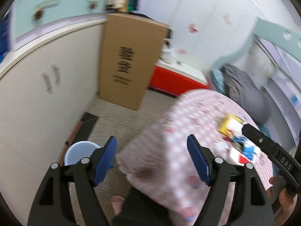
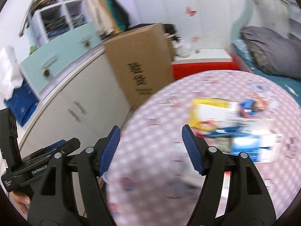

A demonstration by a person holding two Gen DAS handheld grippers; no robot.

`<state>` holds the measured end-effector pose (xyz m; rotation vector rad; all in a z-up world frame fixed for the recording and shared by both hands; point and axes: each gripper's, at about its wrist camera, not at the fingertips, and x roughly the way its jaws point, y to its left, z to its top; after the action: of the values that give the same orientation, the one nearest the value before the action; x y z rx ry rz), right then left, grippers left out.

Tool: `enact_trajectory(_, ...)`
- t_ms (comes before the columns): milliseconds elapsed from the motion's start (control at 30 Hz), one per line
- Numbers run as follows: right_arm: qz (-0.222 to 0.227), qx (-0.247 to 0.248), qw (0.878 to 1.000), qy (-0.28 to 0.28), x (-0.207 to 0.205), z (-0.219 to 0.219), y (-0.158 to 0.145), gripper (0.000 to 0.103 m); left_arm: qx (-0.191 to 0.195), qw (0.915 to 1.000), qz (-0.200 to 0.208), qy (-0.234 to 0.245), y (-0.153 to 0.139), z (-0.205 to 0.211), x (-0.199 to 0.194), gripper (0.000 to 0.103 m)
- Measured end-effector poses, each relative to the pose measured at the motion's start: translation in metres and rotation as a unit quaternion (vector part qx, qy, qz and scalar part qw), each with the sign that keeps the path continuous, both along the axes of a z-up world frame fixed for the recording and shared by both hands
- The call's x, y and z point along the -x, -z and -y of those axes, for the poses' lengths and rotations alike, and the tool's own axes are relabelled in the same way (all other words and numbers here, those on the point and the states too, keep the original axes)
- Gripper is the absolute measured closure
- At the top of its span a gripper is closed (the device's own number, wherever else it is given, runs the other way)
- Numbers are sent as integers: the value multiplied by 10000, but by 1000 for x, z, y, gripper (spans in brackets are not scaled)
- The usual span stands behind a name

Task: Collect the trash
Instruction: 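Move both open tools back over the table, then grasp the red string with the left gripper while the right gripper grasps the long blue wrapper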

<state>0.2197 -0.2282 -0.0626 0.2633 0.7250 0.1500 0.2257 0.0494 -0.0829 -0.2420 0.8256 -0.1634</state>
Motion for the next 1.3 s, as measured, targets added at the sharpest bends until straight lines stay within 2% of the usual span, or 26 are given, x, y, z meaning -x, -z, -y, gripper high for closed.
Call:
enact_trajectory(133,-6,172,9983,559,14,56,1,31,-179,9985,-13,519,0,59,-8,28)
enact_trajectory(333,-113,156,9939,1090,26,123,13,30,-228,9908,-319,1292,14,137,-29,28)
enact_trajectory(500,-180,38,9926,1200,26,145,24,29,-291,9850,-512,1623,28,184,-45,29)
enact_trajectory(567,-210,5,9928,1183,23,151,29,29,-318,9847,-637,1589,35,194,-56,34)
enact_trajectory(667,-259,16,9935,1109,16,153,35,29,-288,9854,-750,1498,43,199,-66,45)
enact_trajectory(800,-286,18,9943,1024,6,151,39,29,-149,9859,-868,1420,57,200,-81,53)
enact_trajectory(900,-331,73,9951,929,-3,144,42,29,55,9854,-910,1437,64,200,-89,64)
enact_trajectory(933,-347,101,9952,906,-6,142,43,29,109,9852,-922,1443,66,200,-90,76)
enact_trajectory(967,-374,126,9953,879,-9,140,43,29,172,9846,-935,1469,68,200,-92,96)
enact_trajectory(1000,-411,146,9957,822,-12,136,44,29,254,9841,-925,1496,69,199,-92,99)
enact_trajectory(1200,-671,360,9955,568,-31,117,50,29,459,9880,-610,1341,57,176,-85,100)
enact_trajectory(1300,-711,456,9958,355,-38,103,51,29,387,9903,-520,1227,51,165,-82,100)
